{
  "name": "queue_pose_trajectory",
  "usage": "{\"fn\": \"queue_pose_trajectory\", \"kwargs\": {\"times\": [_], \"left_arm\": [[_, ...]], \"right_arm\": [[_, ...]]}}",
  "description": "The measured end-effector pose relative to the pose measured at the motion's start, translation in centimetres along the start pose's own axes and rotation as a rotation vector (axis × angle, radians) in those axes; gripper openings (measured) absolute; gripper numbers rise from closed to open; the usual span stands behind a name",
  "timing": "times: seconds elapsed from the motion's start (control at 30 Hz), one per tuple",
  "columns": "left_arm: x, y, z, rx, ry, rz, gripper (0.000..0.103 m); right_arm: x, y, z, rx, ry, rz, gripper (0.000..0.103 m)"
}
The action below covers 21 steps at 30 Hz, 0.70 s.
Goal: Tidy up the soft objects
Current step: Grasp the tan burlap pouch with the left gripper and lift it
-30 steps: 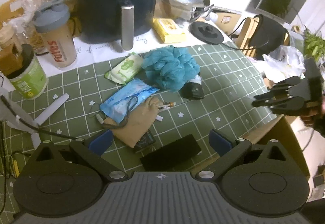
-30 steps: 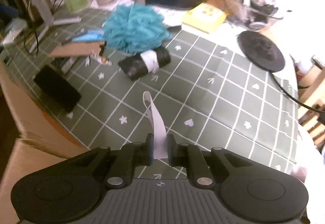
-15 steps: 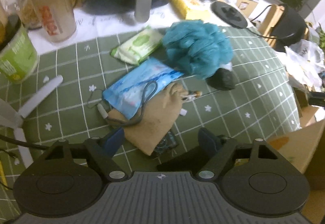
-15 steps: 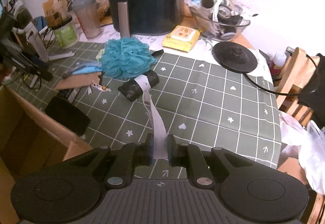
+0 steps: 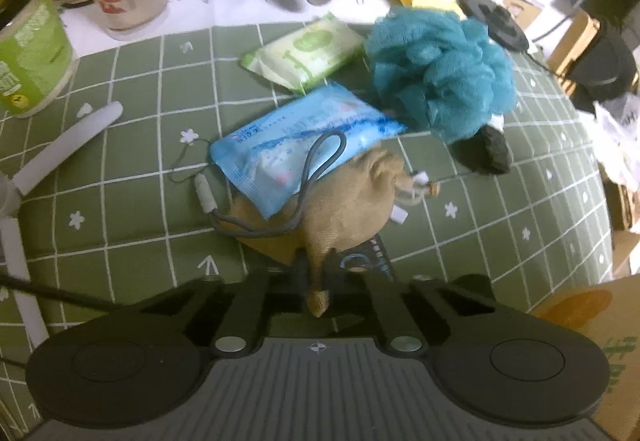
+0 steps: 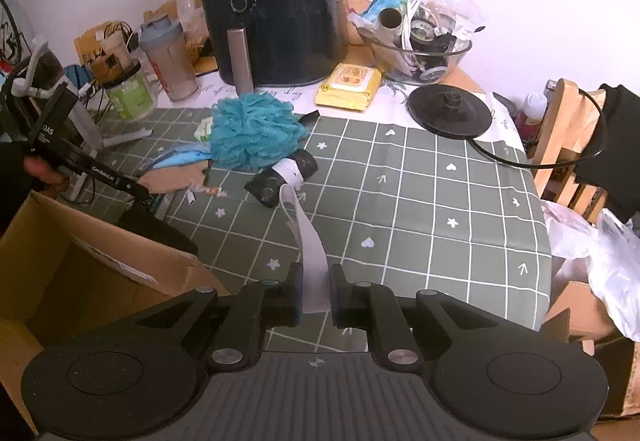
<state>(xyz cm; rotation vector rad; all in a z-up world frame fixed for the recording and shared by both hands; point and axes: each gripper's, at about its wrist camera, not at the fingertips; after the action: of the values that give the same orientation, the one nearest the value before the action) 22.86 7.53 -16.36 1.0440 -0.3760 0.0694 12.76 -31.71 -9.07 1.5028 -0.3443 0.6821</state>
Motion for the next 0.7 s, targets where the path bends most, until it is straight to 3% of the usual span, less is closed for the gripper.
{"fn": "queue_pose_trajectory", "kwargs": {"times": [0.2, 0.7], "left_arm": [[-0.3, 2.3, 1.4, -0.025, -0.023, 0.061, 0.005], [-1.0, 8.1, 6.1, -0.081, -0.083, 0.234, 0.005]], "right_arm": [[0.2, 1.3, 0.6, 0.019, -0.051, 0.020, 0.016], [0.8, 4.1, -0.1, 0.059, -0.025, 0.090, 0.016]]}}
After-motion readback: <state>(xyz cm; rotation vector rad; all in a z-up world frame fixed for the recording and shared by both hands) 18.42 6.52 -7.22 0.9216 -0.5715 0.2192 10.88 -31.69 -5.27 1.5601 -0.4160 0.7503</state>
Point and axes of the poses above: each gripper's, at about its wrist camera, not at the fingertips, and y roughly against the way its jaws point, z to its right, x to its top, and after that the axes turned 15 degrees about -x, right-handed
